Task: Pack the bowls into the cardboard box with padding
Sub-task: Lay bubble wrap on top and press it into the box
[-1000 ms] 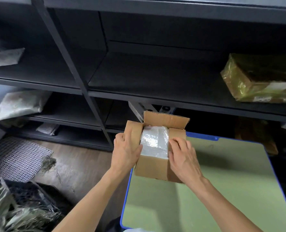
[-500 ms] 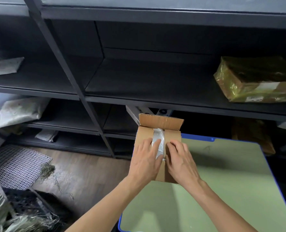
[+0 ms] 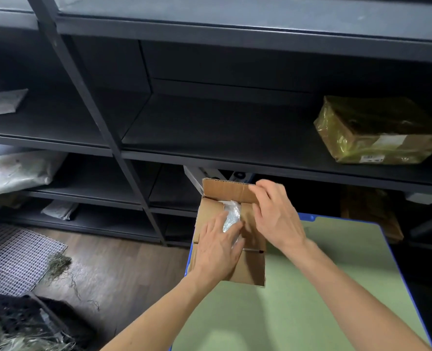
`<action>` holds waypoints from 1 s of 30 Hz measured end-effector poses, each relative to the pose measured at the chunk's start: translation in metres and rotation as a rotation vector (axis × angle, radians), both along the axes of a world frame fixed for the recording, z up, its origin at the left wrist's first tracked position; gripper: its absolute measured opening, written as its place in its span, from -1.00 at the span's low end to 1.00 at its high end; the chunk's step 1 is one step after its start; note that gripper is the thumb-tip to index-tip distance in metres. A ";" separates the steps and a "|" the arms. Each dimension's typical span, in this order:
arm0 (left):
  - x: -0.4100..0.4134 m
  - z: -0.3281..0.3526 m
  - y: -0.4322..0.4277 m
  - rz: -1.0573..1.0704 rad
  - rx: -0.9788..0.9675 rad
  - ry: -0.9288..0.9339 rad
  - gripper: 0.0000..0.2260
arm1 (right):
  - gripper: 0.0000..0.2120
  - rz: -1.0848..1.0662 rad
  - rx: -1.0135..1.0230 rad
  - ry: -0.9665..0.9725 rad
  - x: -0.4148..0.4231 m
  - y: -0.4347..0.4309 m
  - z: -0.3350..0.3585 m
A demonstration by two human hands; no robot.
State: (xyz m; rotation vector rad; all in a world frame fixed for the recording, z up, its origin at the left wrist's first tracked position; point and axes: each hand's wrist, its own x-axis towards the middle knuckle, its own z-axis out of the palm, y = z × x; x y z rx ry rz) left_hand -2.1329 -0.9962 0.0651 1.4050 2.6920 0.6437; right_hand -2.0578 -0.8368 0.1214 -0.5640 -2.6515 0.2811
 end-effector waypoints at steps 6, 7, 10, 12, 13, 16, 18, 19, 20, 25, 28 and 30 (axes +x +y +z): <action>-0.006 0.004 -0.006 -0.043 -0.016 -0.073 -0.66 | -0.57 0.055 0.056 -0.219 -0.029 0.012 0.004; -0.007 0.004 -0.010 -0.058 -0.002 -0.070 -0.66 | -0.60 0.063 0.039 -0.201 -0.027 0.007 0.002; -0.010 0.002 -0.020 -0.084 0.063 -0.061 -0.69 | -0.67 0.093 0.009 -0.120 -0.014 -0.010 -0.006; -0.010 0.001 -0.025 -0.091 0.107 -0.059 -0.72 | -0.70 0.103 -0.004 -0.105 -0.005 -0.018 -0.017; -0.009 0.002 -0.028 -0.099 0.133 -0.053 -0.73 | -0.70 0.106 -0.018 -0.112 -0.001 -0.021 -0.022; -0.006 0.007 -0.039 -0.129 0.204 -0.025 -0.76 | -0.69 0.111 -0.045 -0.142 0.008 -0.028 -0.038; -0.005 0.007 -0.051 -0.149 0.220 0.014 -0.75 | -0.67 0.112 -0.057 -0.142 0.013 -0.032 -0.044; -0.004 0.006 -0.057 -0.163 0.205 0.031 -0.72 | -0.66 0.112 -0.067 -0.137 0.015 -0.033 -0.046; -0.004 0.004 -0.065 -0.180 0.171 0.042 -0.66 | -0.65 0.111 -0.078 -0.127 0.016 -0.033 -0.048; 0.007 -0.002 -0.079 -0.236 -0.148 0.119 -0.39 | -0.62 0.097 -0.115 -0.133 0.020 -0.037 -0.050; 0.008 0.002 -0.078 -0.233 -0.109 0.179 -0.55 | -0.58 0.101 -0.143 -0.203 0.022 -0.038 -0.043; 0.003 0.008 -0.077 -0.245 -0.013 0.163 -0.65 | -0.57 0.099 -0.183 -0.257 0.022 -0.037 -0.036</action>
